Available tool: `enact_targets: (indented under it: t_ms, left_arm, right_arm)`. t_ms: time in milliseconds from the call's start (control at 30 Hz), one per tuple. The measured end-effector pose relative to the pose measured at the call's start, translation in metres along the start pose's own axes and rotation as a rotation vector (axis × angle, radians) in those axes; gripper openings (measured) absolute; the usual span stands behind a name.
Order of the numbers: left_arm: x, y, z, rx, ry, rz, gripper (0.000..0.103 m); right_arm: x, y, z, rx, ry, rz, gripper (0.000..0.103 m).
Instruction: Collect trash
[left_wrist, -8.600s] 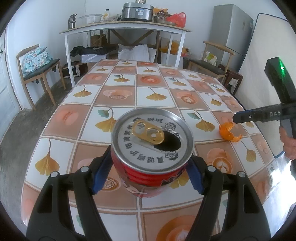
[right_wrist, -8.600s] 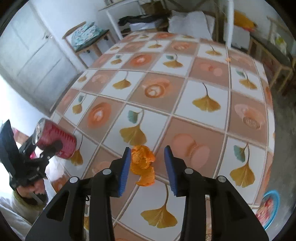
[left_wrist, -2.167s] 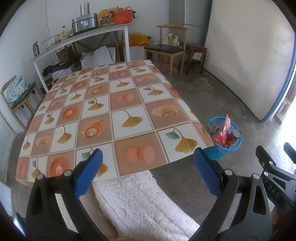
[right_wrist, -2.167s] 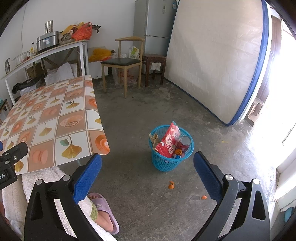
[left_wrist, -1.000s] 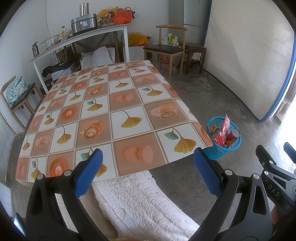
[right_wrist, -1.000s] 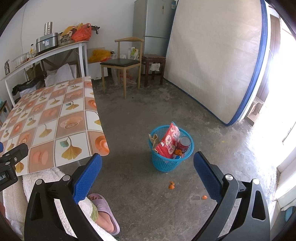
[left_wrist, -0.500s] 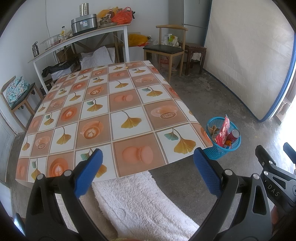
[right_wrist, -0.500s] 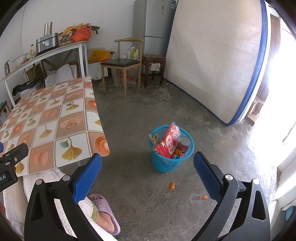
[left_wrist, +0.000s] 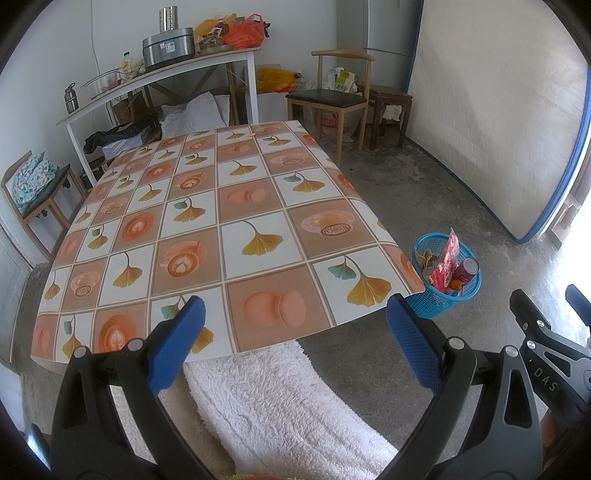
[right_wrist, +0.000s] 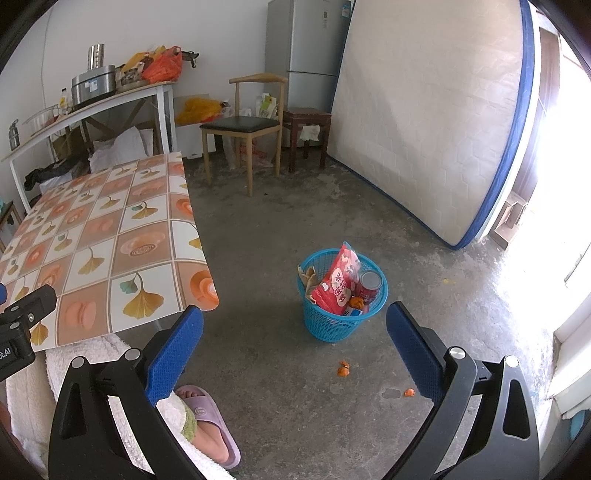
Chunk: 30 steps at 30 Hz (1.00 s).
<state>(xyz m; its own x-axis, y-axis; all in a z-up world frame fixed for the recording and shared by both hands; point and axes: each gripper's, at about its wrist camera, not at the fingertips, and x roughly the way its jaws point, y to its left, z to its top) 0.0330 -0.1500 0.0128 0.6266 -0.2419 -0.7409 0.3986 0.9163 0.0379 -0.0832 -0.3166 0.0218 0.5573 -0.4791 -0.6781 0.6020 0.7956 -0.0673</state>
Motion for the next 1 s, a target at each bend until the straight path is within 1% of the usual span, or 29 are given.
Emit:
enact_targets:
  t_ms: [1000]
  left_arm:
    - [-0.0004, 0.0008, -0.0003, 0.001, -0.001, -0.001, 0.094]
  right_arm:
    - [0.0004, 0.0012, -0.0016, 0.007, 0.003, 0.004, 0.097]
